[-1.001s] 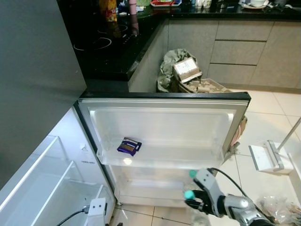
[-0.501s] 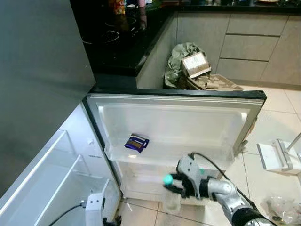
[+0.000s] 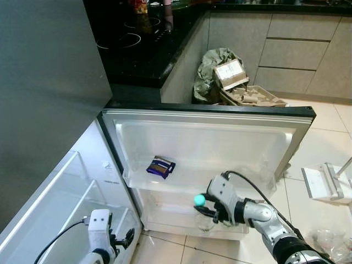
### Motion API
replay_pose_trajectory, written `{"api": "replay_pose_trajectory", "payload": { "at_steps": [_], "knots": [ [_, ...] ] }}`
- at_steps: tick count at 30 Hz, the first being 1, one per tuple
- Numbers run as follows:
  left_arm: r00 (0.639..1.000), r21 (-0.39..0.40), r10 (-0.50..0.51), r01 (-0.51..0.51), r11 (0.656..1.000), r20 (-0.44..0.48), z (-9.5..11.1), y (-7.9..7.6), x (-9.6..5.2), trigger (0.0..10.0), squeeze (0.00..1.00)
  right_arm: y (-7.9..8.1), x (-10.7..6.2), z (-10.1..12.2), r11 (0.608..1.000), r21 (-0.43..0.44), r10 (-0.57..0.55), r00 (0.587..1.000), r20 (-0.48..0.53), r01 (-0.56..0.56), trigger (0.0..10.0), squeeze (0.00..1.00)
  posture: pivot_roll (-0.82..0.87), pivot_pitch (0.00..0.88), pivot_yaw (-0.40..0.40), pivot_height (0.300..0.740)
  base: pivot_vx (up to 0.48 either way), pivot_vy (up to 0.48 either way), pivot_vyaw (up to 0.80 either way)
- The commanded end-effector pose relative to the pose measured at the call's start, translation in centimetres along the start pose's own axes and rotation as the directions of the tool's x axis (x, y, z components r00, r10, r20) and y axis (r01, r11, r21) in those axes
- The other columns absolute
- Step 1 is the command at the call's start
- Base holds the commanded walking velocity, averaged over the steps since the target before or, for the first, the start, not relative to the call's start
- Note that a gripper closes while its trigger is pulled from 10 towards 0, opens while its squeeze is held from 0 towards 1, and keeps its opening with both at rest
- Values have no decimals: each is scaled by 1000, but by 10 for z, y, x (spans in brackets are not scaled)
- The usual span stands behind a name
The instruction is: Restocking fridge
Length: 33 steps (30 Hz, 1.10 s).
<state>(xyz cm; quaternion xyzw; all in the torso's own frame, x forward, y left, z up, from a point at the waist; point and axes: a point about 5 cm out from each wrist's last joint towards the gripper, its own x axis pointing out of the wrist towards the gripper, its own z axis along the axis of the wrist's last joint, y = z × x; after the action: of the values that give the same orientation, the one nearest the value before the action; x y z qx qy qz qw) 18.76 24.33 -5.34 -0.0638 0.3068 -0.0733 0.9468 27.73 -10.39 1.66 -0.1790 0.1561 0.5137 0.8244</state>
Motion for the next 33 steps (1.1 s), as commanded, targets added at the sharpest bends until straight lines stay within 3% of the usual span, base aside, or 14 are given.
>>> {"api": "replay_pose_trajectory", "payload": {
  "at_steps": [1,12,20,23,33],
  "knots": [
    [1000,15,1,-1,1000,-15,-4,3,-4,10000,0,3,0,-5,1000,6,-1,999,-32,1,10000,0,-64,0,-9,725,0,0,0],
    [999,31,-43,44,999,-23,-8,-4,-4,10000,0,5,4,4,999,19,44,999,23,-44,10000,0,-62,0,-9,676,0,0,0],
    [998,37,-60,61,997,-25,-8,-7,-2,10000,0,13,4,31,981,-86,186,969,160,-174,10000,0,-68,0,-7,666,0,0,0],
    [997,39,-68,69,997,-22,-8,-9,-2,10000,0,18,4,33,963,-147,245,962,123,-226,10000,0,-68,0,-7,666,0,0,0],
    [996,46,-85,84,995,8,-2,-11,2,10000,0,23,1,26,950,-152,284,958,45,-275,10000,0,-66,0,-9,637,0,0,0]
  ]
}}
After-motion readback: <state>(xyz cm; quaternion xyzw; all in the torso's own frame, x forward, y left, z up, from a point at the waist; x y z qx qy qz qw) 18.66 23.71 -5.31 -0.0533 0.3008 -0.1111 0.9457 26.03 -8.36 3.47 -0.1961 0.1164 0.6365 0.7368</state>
